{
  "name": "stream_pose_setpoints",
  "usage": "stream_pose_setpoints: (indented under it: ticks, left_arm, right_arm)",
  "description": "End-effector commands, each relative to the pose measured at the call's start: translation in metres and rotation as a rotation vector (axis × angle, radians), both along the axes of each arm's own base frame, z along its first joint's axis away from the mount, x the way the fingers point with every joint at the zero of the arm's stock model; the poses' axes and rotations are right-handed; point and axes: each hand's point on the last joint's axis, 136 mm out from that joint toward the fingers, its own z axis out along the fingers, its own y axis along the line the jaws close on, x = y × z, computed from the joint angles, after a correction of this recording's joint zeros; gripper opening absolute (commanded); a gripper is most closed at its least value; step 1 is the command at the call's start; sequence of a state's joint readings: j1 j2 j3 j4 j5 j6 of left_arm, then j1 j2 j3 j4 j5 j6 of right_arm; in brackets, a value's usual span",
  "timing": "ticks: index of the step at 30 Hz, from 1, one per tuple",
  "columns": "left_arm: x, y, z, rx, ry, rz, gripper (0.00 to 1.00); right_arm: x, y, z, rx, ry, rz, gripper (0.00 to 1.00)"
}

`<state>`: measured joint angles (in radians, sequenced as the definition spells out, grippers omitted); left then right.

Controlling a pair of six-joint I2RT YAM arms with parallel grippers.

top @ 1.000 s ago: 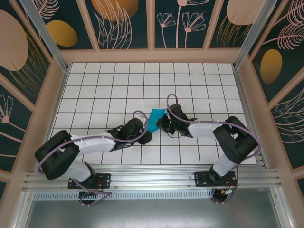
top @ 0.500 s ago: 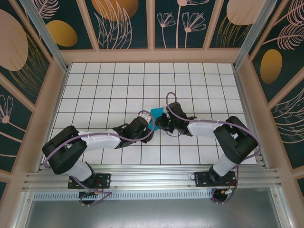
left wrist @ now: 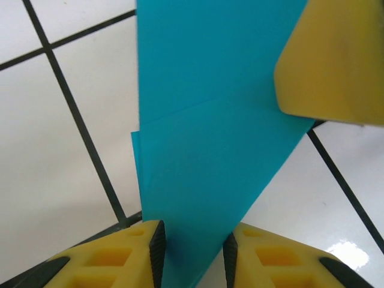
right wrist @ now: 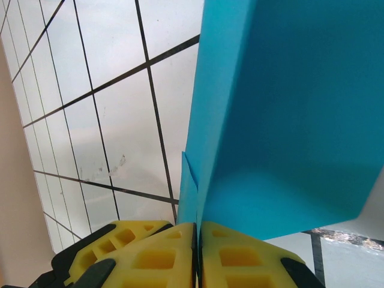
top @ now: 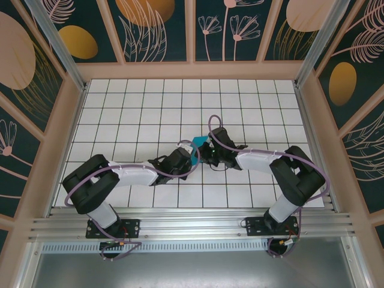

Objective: Fold a paper plane with a square sheet of paper (pick it up from the middle)
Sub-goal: Fourth fold the wing at the center of the table.

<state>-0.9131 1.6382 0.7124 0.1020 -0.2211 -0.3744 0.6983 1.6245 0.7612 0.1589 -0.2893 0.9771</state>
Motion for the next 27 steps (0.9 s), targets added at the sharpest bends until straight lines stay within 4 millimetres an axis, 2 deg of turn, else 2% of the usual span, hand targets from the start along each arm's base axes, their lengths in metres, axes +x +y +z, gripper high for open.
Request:
stream_pose_setpoints:
  ticks: [1, 6, 12, 17, 27]
  left_arm:
    - [0.005, 0.0, 0.003, 0.02, -0.021, 0.02, 0.31]
    - [0.005, 0.002, 0.004, 0.027, -0.026, 0.019, 0.27]
    - [0.005, 0.003, 0.004, 0.029, -0.029, 0.018, 0.27]
    - [0.006, 0.002, 0.005, 0.037, -0.037, 0.005, 0.18]
    - [0.006, 0.001, 0.005, 0.048, -0.043, -0.015, 0.1]
  right_arm:
    - [0.002, 0.004, -0.001, -0.012, 0.009, 0.022, 0.12]
    - [0.002, 0.001, -0.002, -0.028, 0.008, 0.02, 0.12]
    - [0.004, 0.0, -0.001, -0.03, 0.005, 0.014, 0.15]
    - [0.007, 0.0, 0.002, -0.013, 0.003, 0.01, 0.18]
    - [0.015, 0.003, 0.002, 0.006, 0.003, 0.018, 0.21]
